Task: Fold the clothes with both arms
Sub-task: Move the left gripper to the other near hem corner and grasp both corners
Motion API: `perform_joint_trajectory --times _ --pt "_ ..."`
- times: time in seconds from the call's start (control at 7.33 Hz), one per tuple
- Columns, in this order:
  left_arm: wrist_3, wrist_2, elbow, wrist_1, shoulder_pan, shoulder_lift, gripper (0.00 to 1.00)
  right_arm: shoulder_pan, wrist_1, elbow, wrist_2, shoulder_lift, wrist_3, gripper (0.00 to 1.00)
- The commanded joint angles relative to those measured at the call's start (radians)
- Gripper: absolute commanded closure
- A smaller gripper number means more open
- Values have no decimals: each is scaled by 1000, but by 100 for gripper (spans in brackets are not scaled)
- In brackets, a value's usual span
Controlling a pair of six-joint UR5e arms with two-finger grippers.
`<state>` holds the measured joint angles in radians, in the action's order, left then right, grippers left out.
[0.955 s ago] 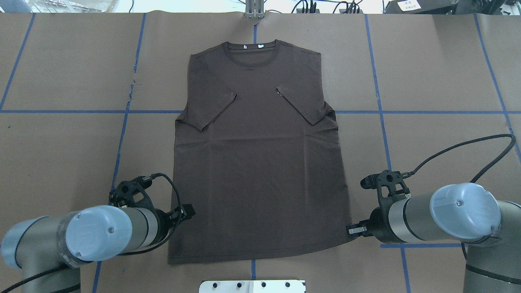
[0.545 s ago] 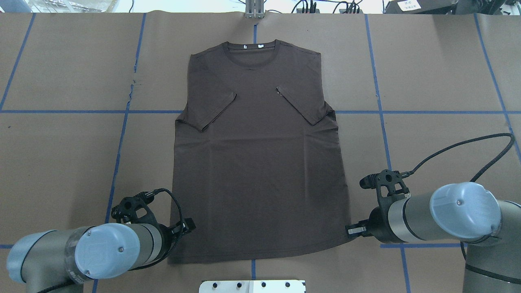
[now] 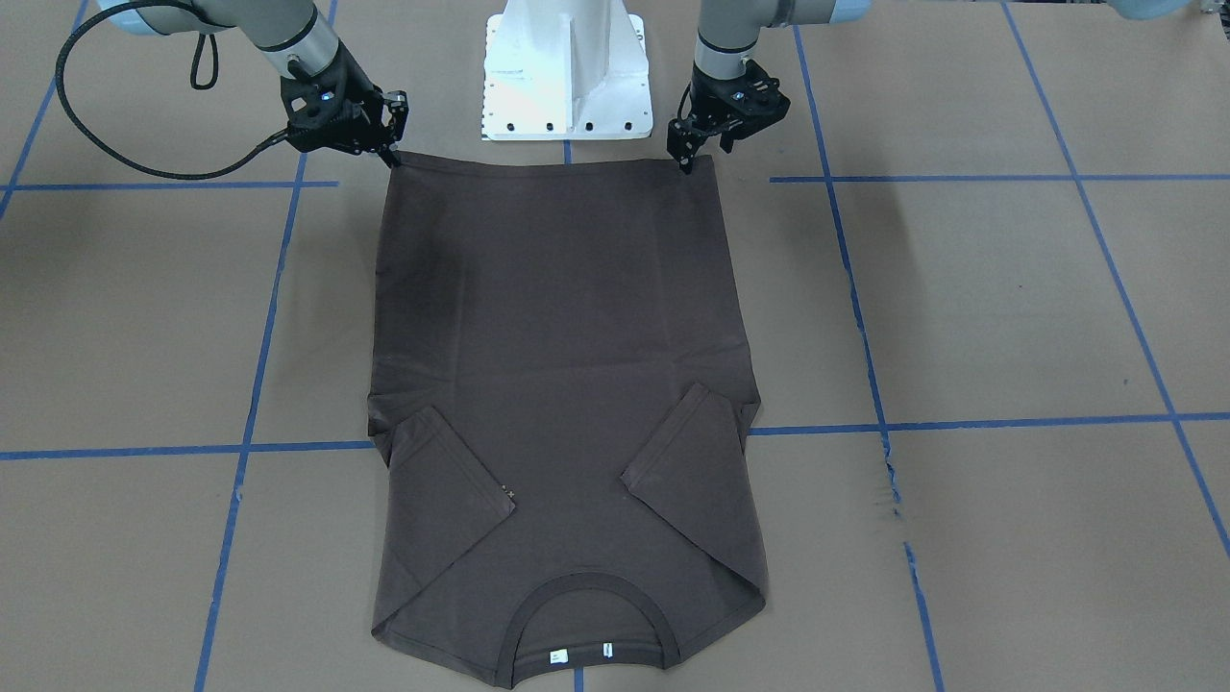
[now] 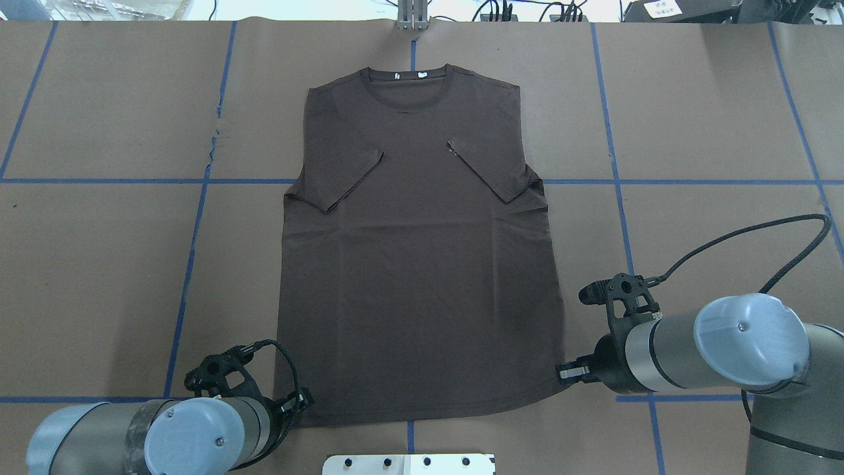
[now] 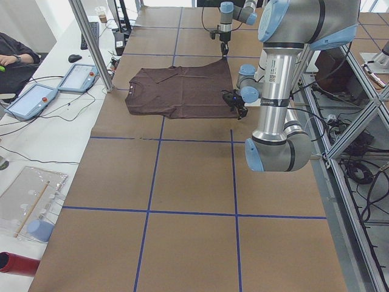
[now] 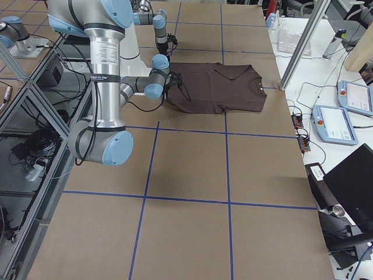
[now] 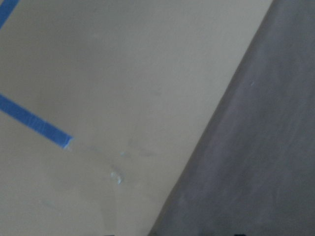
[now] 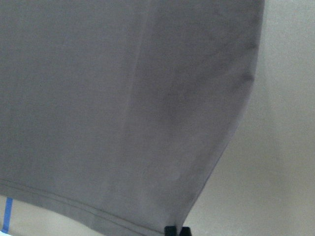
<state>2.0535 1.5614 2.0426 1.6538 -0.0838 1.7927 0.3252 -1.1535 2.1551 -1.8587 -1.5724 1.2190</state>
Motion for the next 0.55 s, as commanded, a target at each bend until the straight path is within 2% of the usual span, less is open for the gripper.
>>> perform_joint_trajectory --times 0.0,0.14,0.41 --pt "0 0 -1 0 1 -1 44 2 0 -1 -1 0 -1 100" --pt "0 0 -1 0 1 1 61 6 0 0 -1 3 -1 100" --pt "0 0 -1 -2 1 2 85 15 0 2 -4 0 -1 100"
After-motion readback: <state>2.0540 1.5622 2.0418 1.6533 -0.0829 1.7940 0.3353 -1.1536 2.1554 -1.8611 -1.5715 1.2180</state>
